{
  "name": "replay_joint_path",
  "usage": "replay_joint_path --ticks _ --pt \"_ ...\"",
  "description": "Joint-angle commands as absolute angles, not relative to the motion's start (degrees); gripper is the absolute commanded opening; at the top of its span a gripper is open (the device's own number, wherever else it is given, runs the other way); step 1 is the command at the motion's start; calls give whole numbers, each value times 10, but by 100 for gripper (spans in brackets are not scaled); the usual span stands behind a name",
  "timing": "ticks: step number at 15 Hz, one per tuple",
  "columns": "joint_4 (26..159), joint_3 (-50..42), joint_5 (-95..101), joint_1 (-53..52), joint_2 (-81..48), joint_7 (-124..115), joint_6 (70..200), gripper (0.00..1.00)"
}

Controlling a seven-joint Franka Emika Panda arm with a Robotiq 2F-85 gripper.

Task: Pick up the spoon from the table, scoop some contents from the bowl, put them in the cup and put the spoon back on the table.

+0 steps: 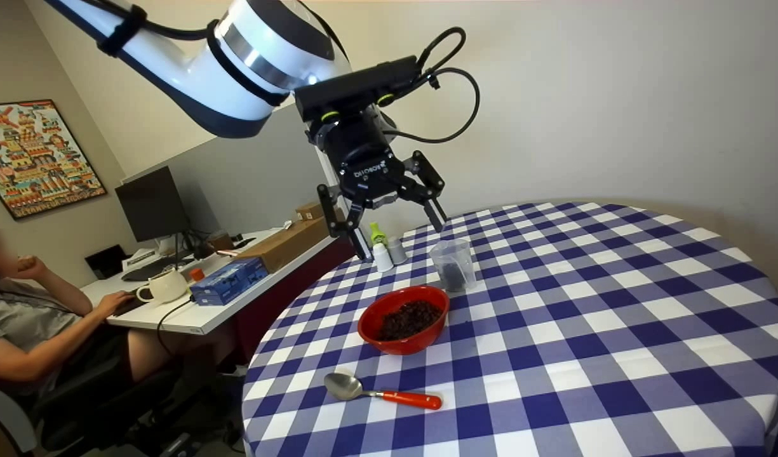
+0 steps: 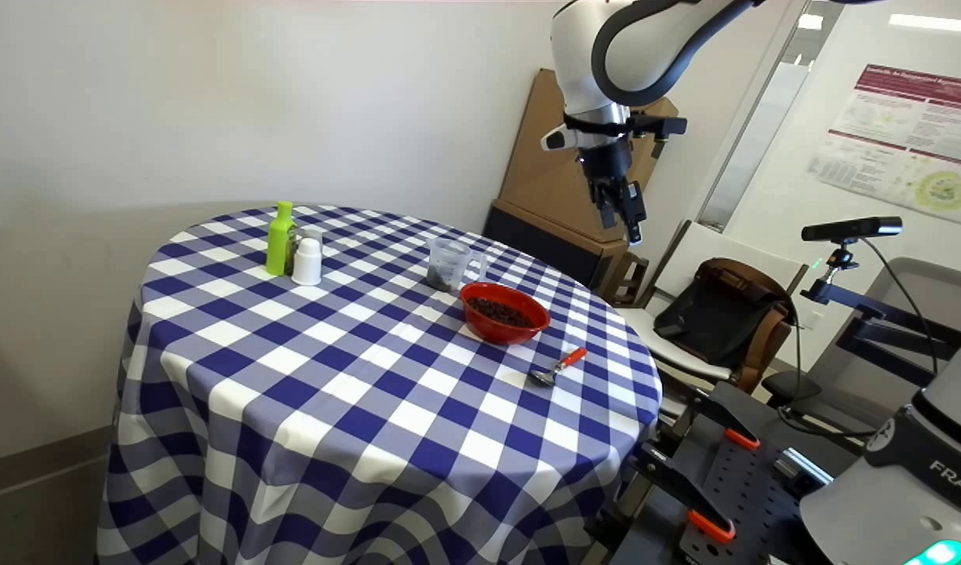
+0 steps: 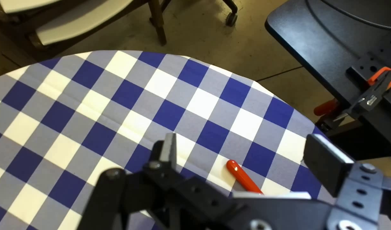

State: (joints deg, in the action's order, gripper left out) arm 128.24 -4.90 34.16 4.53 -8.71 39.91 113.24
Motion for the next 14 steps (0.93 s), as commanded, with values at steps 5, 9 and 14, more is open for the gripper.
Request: replay_joint_path --ticks 5,9,14 --pt "1266 -48 327 66 -134 385 1151 100" --pt "1273 -47 334 69 -151 394 1185 100" --pt "1270 -39 320 74 -176 443 1206 100"
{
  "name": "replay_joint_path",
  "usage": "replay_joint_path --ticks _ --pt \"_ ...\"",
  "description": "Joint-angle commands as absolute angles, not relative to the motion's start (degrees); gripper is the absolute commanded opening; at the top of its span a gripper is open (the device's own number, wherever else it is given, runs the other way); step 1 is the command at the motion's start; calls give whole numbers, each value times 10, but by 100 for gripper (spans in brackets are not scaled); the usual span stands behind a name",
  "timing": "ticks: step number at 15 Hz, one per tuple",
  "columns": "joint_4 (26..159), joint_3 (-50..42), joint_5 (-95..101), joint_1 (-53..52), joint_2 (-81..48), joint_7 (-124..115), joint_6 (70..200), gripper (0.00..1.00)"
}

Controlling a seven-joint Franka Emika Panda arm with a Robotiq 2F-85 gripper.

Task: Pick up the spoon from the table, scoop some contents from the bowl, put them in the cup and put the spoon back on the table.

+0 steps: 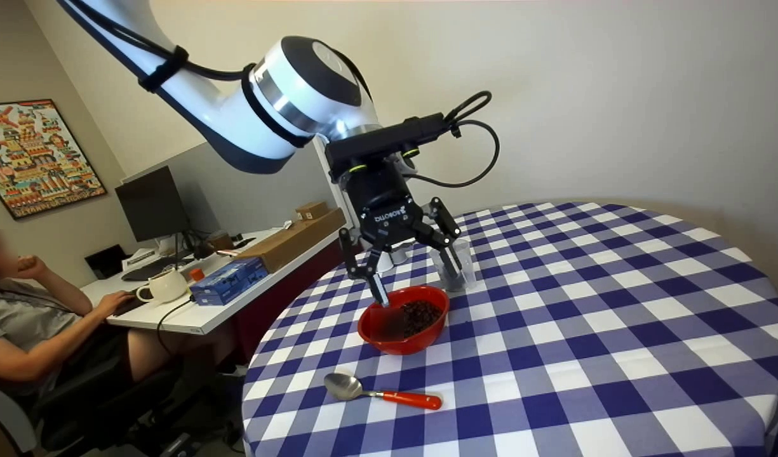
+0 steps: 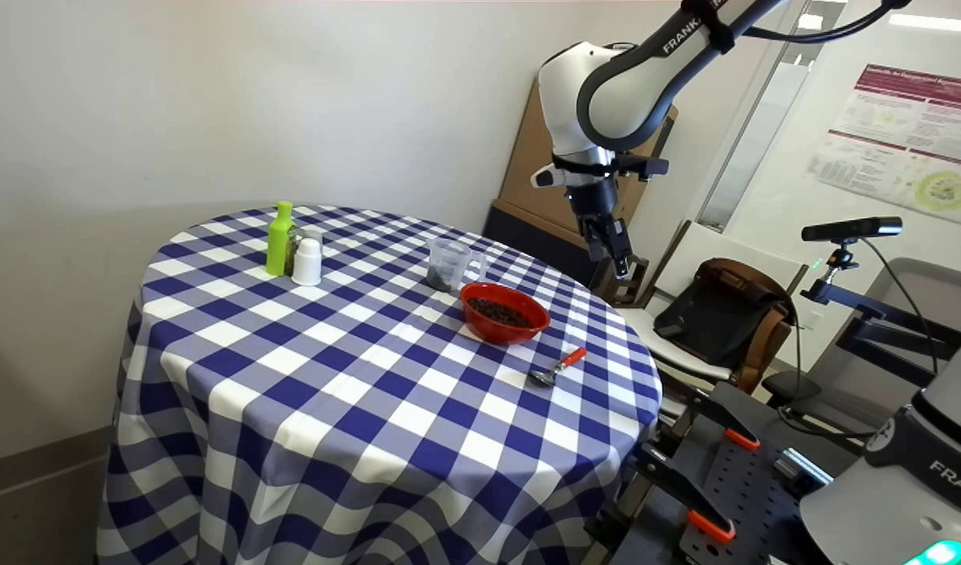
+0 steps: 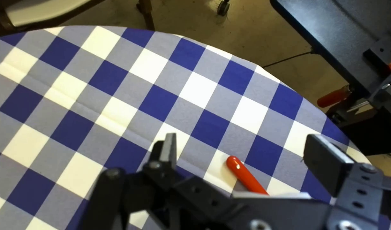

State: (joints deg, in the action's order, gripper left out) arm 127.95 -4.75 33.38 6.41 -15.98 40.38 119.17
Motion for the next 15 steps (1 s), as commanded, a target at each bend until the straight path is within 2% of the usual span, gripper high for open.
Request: replay_joint_path --ticks 1,15 --pt "1267 -38 315 75 -183 457 1207 100" --pt "1283 -31 311 77 -248 533 1307 100"
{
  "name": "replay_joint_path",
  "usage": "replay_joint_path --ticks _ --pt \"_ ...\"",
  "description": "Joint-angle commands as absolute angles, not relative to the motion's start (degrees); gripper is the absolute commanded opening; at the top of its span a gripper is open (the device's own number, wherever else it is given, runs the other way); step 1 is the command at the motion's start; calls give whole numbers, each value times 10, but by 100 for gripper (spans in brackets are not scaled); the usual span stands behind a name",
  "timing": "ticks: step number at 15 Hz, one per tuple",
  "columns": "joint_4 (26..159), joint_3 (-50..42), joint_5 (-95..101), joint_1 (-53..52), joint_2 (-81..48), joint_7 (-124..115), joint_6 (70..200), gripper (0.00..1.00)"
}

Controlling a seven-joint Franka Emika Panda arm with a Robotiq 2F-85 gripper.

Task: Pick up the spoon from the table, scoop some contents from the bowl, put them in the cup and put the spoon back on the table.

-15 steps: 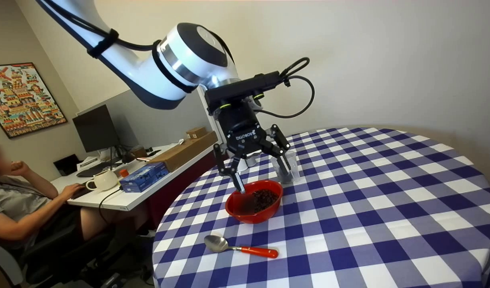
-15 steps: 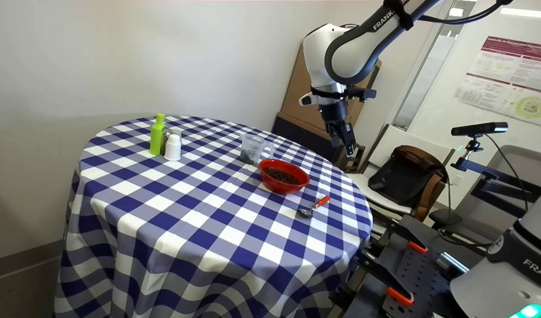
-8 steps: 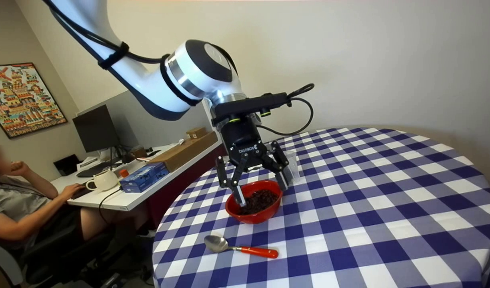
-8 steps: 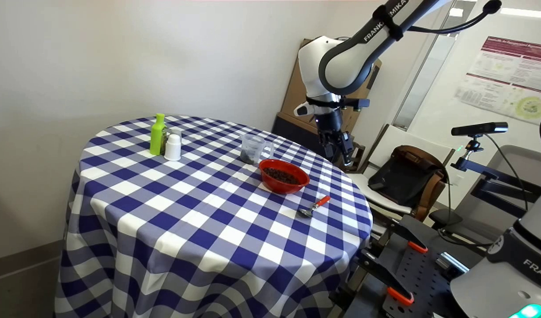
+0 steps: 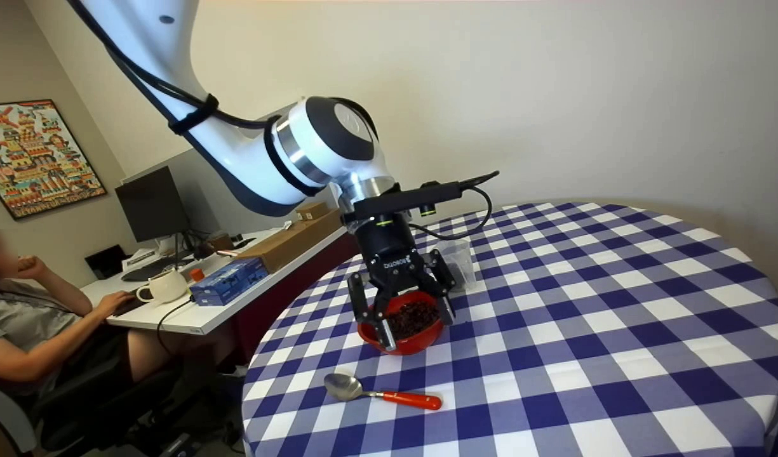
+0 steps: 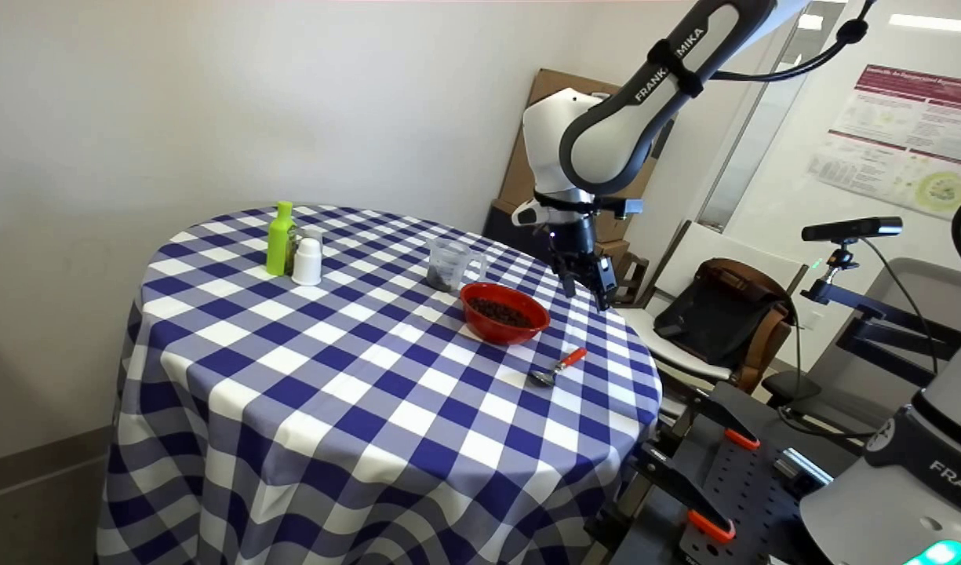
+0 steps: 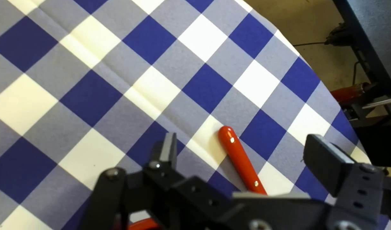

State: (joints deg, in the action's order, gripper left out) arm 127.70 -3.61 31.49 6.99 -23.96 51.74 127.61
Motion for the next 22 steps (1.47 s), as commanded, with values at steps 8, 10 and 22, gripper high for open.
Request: replay_joint_path --ticks 8,10,22 --pt "1301 -37 319 79 -269 523 1358 100" --pt "1307 -37 318 80 -273 526 1372 100" --pt "1328 -48 334 76 -301 517 1411 93"
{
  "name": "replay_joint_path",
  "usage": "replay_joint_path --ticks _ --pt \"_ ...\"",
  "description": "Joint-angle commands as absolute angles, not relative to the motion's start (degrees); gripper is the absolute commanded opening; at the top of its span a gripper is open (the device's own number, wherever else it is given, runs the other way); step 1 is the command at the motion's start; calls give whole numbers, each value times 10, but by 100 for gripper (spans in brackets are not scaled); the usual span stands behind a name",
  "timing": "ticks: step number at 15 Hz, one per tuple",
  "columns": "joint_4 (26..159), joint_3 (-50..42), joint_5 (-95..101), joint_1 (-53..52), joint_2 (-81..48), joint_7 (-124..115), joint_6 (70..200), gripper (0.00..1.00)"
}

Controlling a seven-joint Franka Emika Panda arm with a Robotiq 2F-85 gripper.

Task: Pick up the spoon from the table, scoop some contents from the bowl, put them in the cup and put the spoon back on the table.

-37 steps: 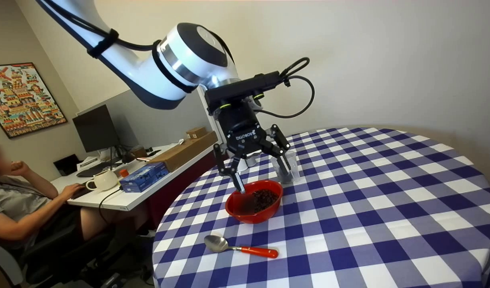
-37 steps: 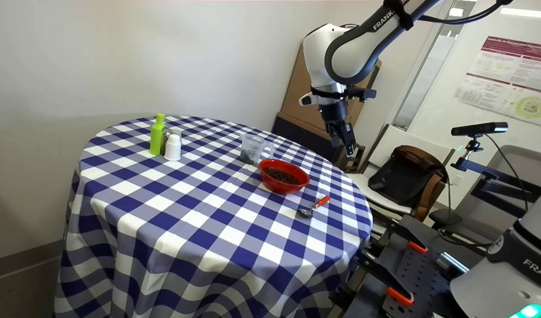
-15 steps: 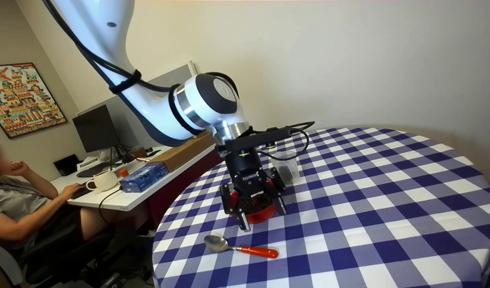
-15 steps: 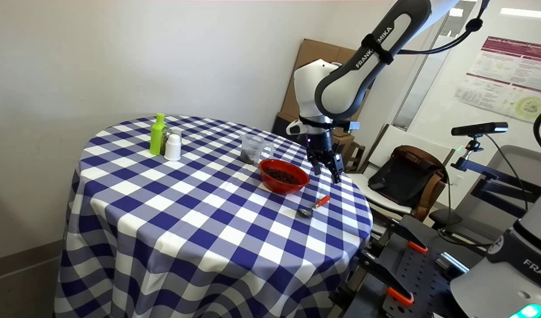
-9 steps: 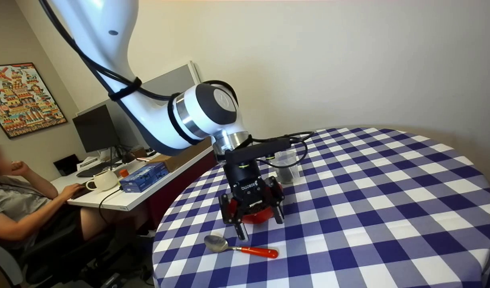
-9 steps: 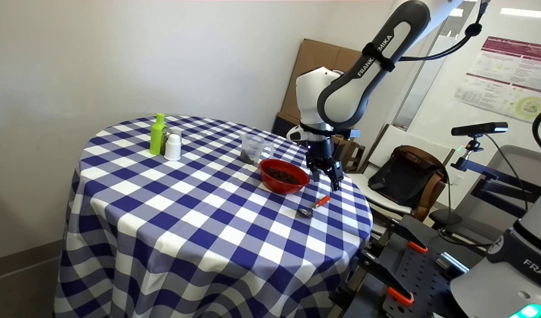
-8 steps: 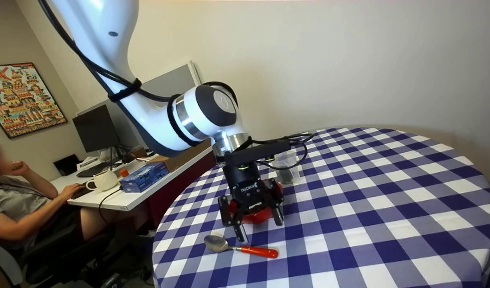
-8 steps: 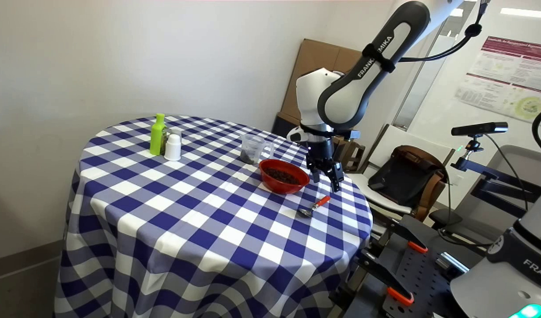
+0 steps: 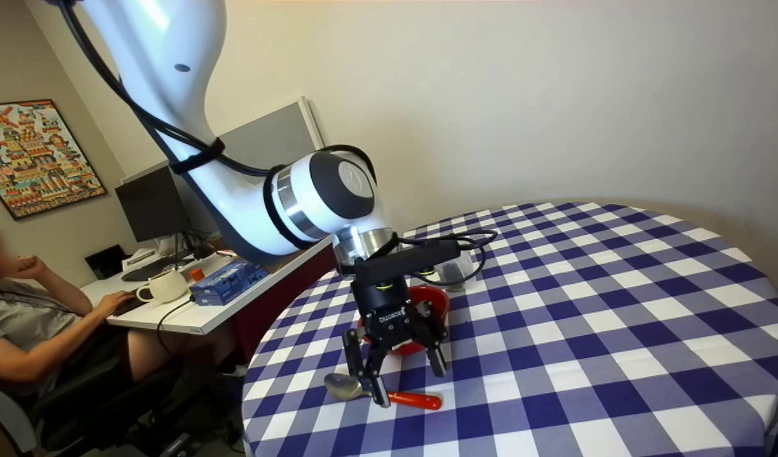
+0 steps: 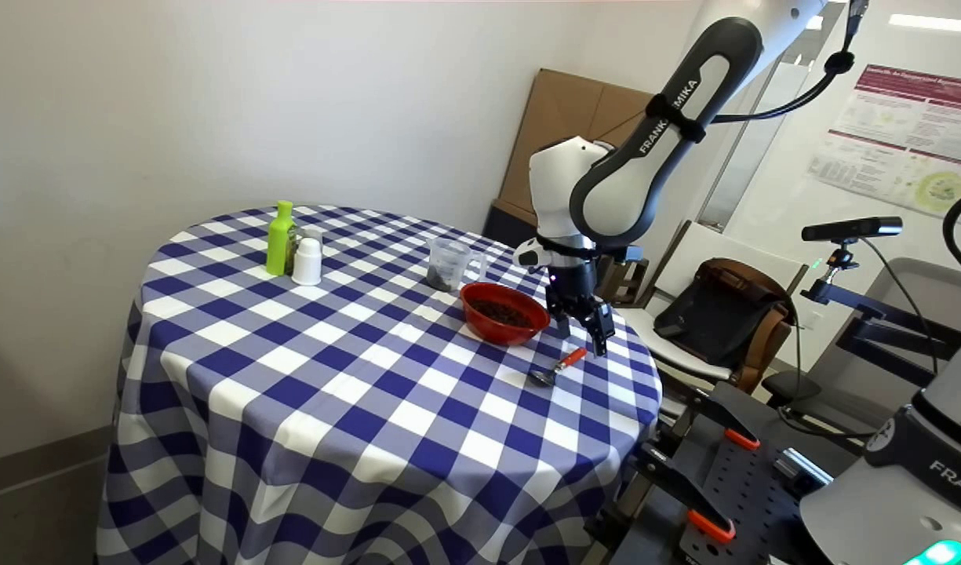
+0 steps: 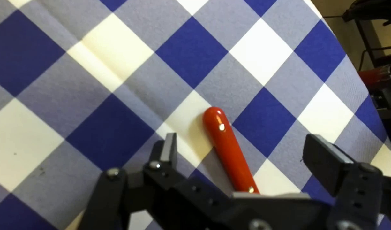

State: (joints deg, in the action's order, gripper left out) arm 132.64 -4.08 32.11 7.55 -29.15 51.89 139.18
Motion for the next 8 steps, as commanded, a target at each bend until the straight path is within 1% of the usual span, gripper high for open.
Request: replay_joint_path --ticks 1,2,5,6,7,8 --pt "1328 -50 337 76 -303 515 1414 74" --pt "1328 -51 340 76 -305 516 1414 72" --pt "1327 -52 347 77 -308 517 1419 50" --pt "1327 -52 348 78 -307 517 1419 40" --pt "1328 -52 347 79 -306 518 1419 34" --pt "1328 -52 347 79 -305 519 1419 25"
